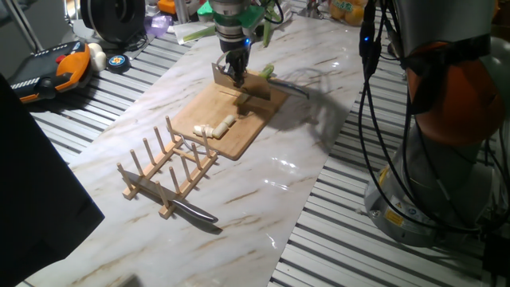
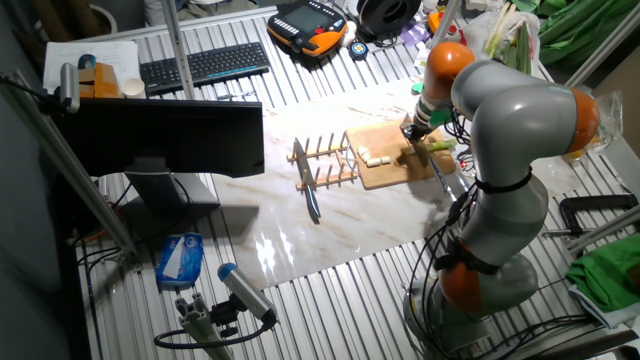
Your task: Chop the scallions
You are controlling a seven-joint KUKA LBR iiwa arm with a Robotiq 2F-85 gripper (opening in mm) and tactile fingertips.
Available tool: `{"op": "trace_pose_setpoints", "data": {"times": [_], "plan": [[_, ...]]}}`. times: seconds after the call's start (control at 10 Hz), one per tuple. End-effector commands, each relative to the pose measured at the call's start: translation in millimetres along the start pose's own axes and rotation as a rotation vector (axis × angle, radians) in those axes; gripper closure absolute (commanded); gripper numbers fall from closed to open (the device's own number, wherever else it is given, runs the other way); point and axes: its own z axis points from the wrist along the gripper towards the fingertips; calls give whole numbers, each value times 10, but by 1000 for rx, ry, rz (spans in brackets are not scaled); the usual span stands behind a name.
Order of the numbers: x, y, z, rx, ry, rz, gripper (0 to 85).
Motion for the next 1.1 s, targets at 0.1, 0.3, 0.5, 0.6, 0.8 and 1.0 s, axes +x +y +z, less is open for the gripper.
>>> {"op": "trace_pose_setpoints", "data": {"times": [0.1, 0.3, 0.5, 0.6, 0.8, 1.0], "plan": [[-12, -11, 45, -6, 0, 0, 843], [-14, 3, 79, -12, 0, 0, 843], [-18, 24, 86, -16, 0, 1, 843], [-18, 27, 86, -18, 2, 1, 843], [-14, 35, 75, -20, 2, 1, 843], [-13, 40, 71, -23, 5, 1, 843]]}}
